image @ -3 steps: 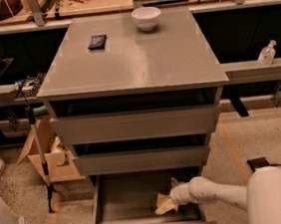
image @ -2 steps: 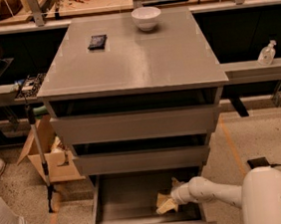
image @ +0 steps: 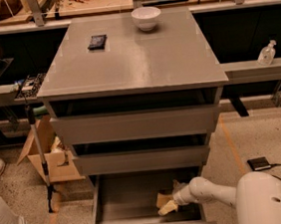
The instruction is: Pick sponge from bottom drawer and place on counter
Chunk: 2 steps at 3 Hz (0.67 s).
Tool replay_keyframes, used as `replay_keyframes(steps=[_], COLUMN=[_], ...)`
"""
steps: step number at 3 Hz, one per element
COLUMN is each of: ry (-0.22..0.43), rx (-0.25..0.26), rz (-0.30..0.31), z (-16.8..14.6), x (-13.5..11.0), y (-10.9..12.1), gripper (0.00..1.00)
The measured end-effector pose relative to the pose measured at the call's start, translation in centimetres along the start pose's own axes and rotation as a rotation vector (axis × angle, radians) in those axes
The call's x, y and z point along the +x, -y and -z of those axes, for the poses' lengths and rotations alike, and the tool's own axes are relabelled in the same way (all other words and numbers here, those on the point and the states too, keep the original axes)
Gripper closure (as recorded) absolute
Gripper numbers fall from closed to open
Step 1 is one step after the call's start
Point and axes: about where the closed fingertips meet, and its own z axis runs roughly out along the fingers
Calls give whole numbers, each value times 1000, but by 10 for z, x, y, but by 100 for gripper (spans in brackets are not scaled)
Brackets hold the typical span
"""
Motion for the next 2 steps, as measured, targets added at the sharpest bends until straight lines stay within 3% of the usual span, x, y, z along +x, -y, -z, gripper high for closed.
replay_keyframes(steps=[2], ry=[-41], rx=[-26], rz=[-18], z=[-15], x=[24], y=[0], gripper=[0])
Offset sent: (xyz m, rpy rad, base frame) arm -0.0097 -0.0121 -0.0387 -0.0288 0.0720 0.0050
